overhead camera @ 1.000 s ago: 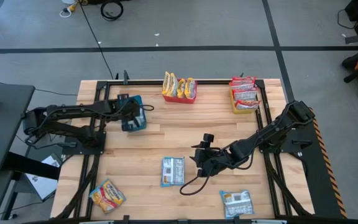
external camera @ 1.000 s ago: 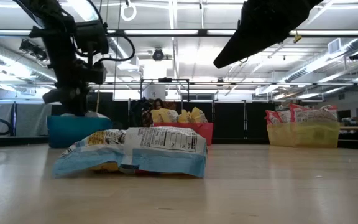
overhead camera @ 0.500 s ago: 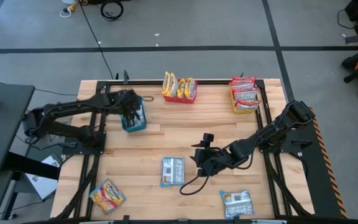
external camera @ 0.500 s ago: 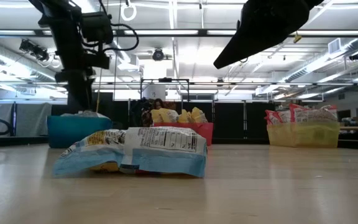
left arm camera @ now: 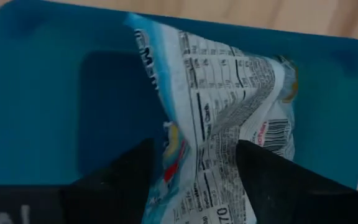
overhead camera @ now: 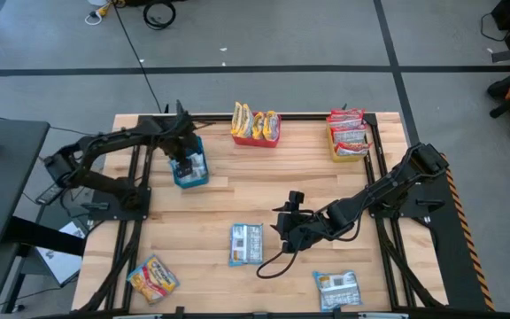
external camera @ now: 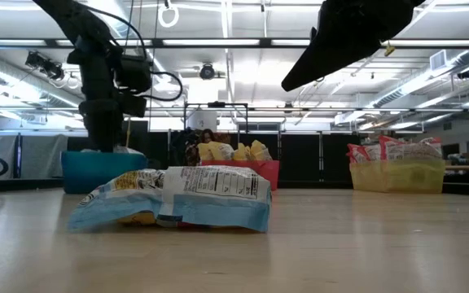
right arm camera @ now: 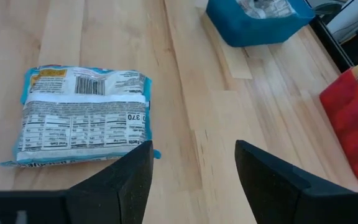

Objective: Sort Maruchan noodles
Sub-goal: Put the blue noodle pack into the blue bin

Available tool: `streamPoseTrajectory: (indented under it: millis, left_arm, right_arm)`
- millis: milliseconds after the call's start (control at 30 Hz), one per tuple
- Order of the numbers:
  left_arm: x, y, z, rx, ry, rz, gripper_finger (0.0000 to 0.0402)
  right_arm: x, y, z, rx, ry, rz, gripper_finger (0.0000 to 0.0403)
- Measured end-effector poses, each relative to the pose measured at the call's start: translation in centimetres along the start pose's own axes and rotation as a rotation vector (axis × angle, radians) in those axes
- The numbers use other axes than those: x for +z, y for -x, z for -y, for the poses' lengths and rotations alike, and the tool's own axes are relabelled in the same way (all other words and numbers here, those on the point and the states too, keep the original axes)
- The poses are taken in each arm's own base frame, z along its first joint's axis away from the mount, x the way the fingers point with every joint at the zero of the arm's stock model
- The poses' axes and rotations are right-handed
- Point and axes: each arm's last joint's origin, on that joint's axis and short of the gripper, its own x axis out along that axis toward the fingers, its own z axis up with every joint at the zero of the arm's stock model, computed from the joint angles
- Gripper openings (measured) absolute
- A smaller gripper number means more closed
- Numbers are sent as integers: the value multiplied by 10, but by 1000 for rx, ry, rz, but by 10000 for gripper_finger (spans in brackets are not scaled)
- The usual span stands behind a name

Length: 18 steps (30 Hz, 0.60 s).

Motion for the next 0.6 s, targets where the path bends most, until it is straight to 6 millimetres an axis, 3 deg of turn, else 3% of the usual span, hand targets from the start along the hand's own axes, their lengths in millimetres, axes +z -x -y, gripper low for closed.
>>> streamPoseTrajectory:
  millis: [133, 333, 600]
  left_arm:
    - [3, -5, 10, -31, -84, -27, 189]
    - [3, -3, 18, 141, -192, -91, 27]
    - [11, 11, 19, 480, -285, -190, 12]
  right_arm:
    - [0, 0, 0, 0, 0, 0, 231]
    - [0, 0, 0, 0, 1, 0, 231]
    - [0, 0, 0, 0, 3, 0, 231]
